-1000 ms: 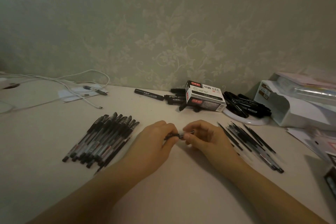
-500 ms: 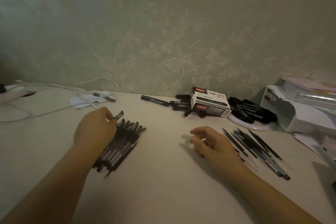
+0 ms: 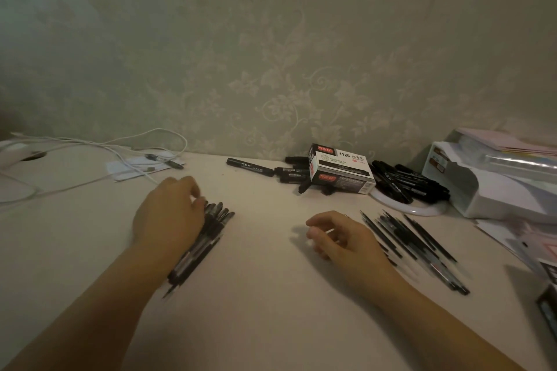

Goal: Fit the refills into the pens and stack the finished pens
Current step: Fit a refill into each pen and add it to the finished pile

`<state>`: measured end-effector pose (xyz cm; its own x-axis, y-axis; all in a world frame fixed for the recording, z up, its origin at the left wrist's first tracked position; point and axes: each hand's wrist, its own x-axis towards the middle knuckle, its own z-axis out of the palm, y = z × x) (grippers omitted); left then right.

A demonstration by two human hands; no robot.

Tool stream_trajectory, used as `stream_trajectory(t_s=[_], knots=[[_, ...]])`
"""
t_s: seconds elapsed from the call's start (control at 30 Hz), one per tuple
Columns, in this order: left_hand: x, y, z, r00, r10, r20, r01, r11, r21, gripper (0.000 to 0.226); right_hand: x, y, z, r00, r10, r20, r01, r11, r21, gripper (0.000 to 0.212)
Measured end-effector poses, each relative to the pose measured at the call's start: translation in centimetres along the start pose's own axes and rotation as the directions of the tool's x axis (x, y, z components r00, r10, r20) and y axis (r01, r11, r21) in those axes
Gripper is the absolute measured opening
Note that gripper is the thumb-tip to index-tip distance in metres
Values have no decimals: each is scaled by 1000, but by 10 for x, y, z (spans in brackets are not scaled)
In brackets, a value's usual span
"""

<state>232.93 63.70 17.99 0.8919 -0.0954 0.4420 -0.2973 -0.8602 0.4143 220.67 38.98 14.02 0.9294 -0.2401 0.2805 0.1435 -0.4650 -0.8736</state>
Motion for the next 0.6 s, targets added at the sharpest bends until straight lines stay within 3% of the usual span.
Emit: stream_trajectory(t_s=[0.13,0.23,0.43,0.6], knots=[[-31,43,10,955,296,36,-289,948,-135,4,-1,-2,0,1000,-28,7,28,998,-62,12],[-50,56,26,895,425,139,-390,894,-222,4,0,-4,-2,998,-58,-38,50,981,-188,14],[-50,53,39,867,475,153,-425,863,-272,6,14,-5,-35,957,-111,-268,-50,847,-529,13],[-51,50,42,861,480,169,-419,857,-299,5,15,2,-65,929,-30,-369,-273,615,-739,13]])
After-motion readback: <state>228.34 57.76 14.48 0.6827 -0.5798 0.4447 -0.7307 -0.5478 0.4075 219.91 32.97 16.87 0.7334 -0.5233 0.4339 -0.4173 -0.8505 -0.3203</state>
